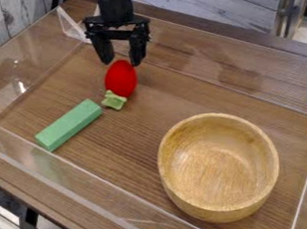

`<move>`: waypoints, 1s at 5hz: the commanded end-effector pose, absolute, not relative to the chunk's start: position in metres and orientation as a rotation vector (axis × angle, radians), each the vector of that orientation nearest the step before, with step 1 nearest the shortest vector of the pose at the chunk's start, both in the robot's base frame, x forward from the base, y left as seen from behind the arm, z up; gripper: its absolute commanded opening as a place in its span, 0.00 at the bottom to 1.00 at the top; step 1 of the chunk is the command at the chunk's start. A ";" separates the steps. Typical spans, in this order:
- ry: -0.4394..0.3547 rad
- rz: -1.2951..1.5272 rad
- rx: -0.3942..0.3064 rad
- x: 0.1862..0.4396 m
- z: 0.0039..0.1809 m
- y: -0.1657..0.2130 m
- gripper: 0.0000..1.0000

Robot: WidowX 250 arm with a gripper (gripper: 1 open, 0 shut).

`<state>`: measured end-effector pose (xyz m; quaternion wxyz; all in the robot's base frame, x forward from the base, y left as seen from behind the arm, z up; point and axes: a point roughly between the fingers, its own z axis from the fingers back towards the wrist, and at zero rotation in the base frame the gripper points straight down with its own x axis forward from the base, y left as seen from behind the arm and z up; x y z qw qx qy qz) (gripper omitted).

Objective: Move the red fruit to the left

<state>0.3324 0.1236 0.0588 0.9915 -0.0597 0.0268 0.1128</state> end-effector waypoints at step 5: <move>-0.018 0.297 -0.119 0.333 0.090 0.143 0.00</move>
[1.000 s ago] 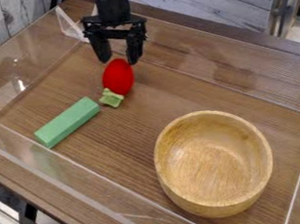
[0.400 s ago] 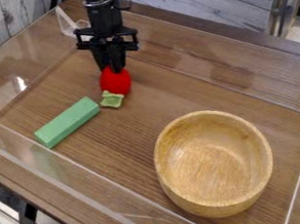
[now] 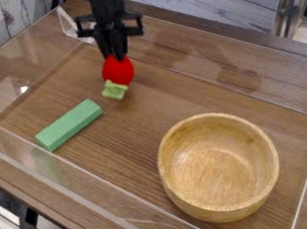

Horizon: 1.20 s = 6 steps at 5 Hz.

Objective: Move the red fruit to the left

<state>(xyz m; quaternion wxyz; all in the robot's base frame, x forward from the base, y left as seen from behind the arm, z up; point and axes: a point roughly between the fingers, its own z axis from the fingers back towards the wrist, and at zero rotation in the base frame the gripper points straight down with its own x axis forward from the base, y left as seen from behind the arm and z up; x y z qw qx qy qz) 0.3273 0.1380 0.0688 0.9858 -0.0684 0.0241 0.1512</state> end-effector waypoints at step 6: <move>0.036 0.308 -0.128 0.310 0.080 0.143 0.00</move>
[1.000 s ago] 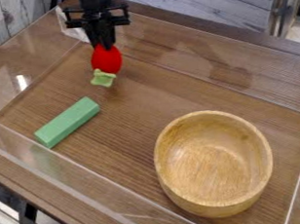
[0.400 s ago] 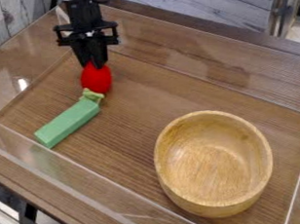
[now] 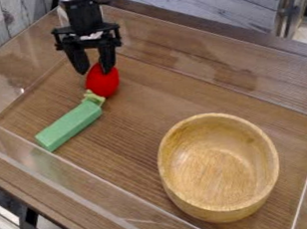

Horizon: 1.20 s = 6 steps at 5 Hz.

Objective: Move the red fruit to the left

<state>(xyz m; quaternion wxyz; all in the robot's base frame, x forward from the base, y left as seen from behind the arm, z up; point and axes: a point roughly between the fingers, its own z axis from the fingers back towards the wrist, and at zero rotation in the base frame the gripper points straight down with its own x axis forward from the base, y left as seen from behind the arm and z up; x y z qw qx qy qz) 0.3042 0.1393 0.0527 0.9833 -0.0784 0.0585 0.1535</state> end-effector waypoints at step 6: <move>0.059 0.394 -0.130 0.289 0.046 0.177 0.00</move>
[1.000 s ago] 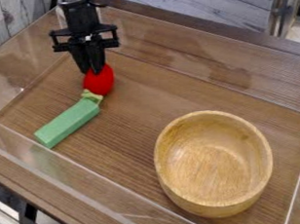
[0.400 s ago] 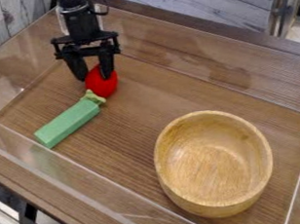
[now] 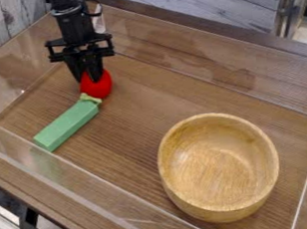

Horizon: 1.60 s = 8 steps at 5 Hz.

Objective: Move the red fruit to the left

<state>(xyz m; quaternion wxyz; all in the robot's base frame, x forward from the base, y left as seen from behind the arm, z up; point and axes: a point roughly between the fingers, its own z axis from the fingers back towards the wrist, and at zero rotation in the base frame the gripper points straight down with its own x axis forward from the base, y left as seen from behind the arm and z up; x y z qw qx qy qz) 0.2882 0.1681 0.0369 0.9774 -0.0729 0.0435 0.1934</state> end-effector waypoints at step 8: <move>0.027 0.120 -0.157 0.321 0.085 0.185 1.00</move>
